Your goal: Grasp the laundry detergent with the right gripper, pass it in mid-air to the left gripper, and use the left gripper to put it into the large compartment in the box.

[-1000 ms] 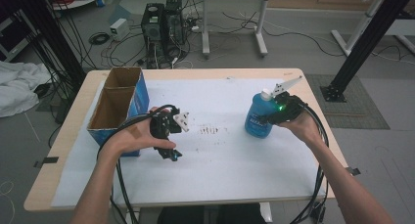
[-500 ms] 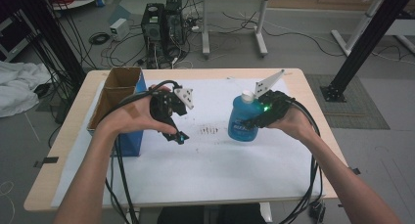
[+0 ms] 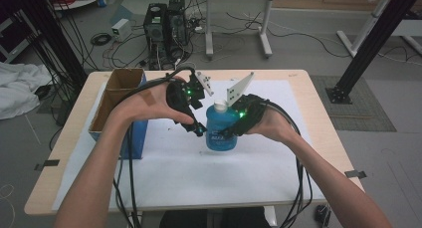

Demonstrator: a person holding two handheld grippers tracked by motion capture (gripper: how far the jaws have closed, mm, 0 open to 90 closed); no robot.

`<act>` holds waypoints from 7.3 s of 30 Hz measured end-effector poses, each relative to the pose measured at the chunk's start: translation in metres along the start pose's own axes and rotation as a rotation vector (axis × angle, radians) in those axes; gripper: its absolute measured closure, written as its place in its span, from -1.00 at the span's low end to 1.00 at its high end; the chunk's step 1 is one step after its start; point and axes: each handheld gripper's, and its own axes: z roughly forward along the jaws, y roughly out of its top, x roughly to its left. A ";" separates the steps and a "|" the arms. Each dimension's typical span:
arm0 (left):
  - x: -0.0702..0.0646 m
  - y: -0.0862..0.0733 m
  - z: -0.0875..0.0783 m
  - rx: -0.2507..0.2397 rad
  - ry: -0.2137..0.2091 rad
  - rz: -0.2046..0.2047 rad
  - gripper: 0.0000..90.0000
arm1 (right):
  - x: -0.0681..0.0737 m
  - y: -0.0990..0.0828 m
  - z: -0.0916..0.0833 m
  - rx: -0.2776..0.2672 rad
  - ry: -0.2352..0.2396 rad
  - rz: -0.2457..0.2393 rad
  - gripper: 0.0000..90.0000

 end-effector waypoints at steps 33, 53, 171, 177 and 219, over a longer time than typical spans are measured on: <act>-0.004 0.021 0.015 0.041 0.014 0.036 -0.51 | 0.005 0.014 0.023 -0.018 0.017 -0.031 0.02; -0.004 0.025 0.019 0.068 -0.004 0.063 -0.30 | 0.007 0.014 0.025 -0.012 0.029 -0.020 0.02; 0.020 0.017 -0.055 0.205 0.140 -0.213 -0.16 | -0.004 -0.079 -0.030 0.303 -0.204 0.075 -0.70; 0.027 0.023 -0.087 0.196 0.171 -0.309 -0.16 | -0.004 -0.092 -0.037 0.318 -0.214 0.092 -0.70; 0.073 -0.103 -0.190 0.203 0.419 -0.926 -0.16 | 0.000 -0.116 -0.033 0.360 -0.233 0.119 -0.70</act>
